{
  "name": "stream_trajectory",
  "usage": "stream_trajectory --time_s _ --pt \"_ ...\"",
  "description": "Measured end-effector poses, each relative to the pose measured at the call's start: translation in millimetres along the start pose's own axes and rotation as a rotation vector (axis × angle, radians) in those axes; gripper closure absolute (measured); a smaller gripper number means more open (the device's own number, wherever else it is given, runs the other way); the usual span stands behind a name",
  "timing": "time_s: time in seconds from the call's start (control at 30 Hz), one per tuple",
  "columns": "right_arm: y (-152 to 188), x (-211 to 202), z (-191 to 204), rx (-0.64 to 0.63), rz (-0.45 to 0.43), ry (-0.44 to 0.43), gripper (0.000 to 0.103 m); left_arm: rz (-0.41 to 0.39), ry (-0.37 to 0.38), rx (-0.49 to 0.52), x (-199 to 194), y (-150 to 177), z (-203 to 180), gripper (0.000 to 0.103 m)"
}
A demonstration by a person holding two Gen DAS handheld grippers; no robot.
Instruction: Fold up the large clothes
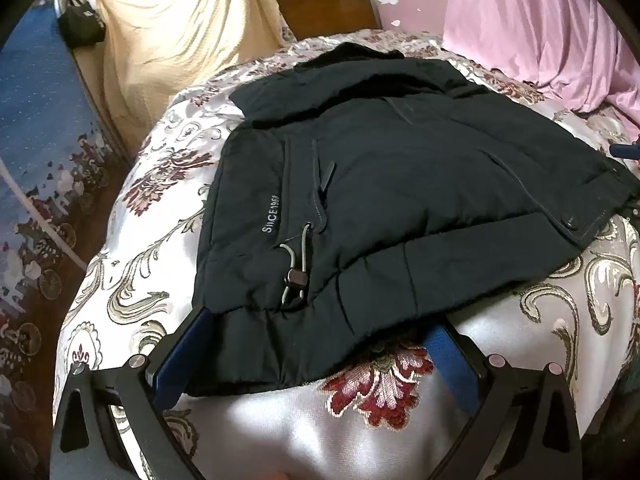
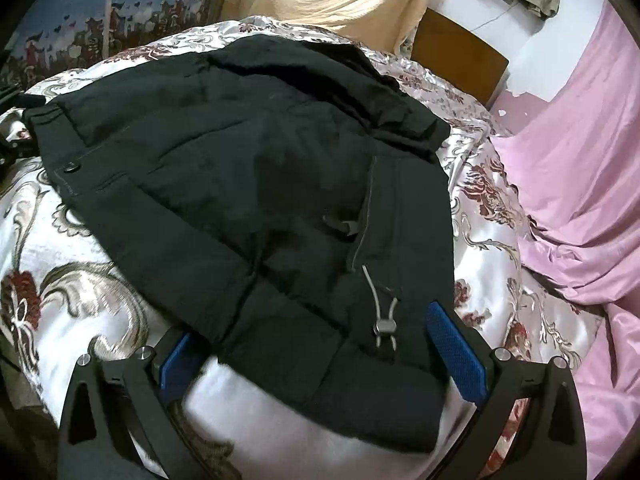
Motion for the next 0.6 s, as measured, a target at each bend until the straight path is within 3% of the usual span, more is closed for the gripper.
stream_trajectory --time_s 0.27,0.6 --pt "-2.3 -1.9 7.5 -0.024 -0.089 0.07 0.002 -0.048 -0.147 0.09 -9.1 -10.0 -11.5 0.0" --pt "-4.0 -11.5 16.1 -0.08 -0.173 0.149 0.003 -0.075 -0.153 0.088 -8.4 -11.1 -11.6 0.0"
Point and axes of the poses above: each gripper's, at about its wrist camera, not at the fingertips, and x roughly the way its jaws point, z to its left, y to its underside, the point moved 5 cm from there along x, roughly the way its jaws point, and after that the axes turned 12 degrees about x, right-handed, at the moved point
